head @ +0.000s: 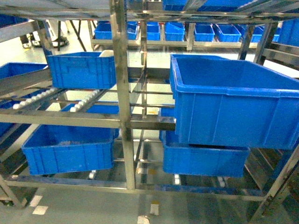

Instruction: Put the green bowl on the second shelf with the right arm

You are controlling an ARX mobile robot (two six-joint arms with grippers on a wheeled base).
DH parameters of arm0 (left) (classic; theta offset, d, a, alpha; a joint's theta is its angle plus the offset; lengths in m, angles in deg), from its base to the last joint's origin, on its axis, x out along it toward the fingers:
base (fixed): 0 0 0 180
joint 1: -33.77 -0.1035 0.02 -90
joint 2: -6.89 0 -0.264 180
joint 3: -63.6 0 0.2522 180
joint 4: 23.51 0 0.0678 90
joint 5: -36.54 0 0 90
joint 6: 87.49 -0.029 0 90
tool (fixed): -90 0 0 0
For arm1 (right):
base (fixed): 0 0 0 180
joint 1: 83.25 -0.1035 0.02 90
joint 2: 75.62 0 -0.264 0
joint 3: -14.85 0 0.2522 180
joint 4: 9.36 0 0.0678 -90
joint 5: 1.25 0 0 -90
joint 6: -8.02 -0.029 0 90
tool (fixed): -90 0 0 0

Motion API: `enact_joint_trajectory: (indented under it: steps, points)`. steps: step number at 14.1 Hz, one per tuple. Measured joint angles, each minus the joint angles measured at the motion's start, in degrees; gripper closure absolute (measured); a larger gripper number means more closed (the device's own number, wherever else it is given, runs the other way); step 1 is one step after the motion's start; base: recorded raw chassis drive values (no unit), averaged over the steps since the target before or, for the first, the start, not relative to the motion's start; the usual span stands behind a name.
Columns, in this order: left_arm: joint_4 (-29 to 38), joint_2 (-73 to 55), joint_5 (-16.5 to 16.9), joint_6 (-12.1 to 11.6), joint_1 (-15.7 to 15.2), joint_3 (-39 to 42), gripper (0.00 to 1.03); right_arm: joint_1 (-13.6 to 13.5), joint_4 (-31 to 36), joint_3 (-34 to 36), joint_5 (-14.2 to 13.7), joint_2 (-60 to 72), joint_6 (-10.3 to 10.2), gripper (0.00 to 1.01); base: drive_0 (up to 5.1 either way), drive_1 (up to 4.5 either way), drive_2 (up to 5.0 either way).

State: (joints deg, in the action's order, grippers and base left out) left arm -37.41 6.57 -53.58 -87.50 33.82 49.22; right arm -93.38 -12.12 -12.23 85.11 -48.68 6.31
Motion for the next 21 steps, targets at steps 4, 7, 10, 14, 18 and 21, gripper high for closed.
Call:
enact_joint_trajectory:
  steps: [4, 7, 10, 14, 18, 21]
  points:
    - [-0.11, 0.00, 0.04, 0.00, 0.00, 0.00, 0.05, 0.00, 0.00, 0.00, 0.02, 0.00, 0.00, 0.99, 0.0, 4.33, -4.3]
    - [-0.20, 0.00, 0.02, 0.00, 0.00, 0.00, 0.05, 0.00, 0.04, 0.00, 0.00, 0.00, 0.00, 0.99, -0.1, 4.26, -4.4]
    - [-0.09, 0.00, 0.02, 0.00, 0.00, 0.00, 0.05, 0.00, -0.02, 0.00, 0.00, 0.07, 0.00, 0.99, 0.0, 4.30, -4.3]
    - [-0.02, 0.00, 0.07, 0.00, 0.00, 0.00, 0.05, 0.00, 0.07, 0.00, -0.02, 0.07, 0.00, 0.99, 0.0, 4.32, -4.2]
    - [0.02, 0.00, 0.02, 0.00, 0.00, 0.00, 0.05, 0.00, 0.15, 0.00, -0.02, 0.52, 0.00, 0.99, 0.0, 0.87, -0.9]
    - [-0.11, 0.00, 0.07, 0.00, 0.00, 0.00, 0.05, 0.00, 0.02, 0.00, -0.02, 0.31, 0.00, 0.99, 0.0, 0.00, 0.0]
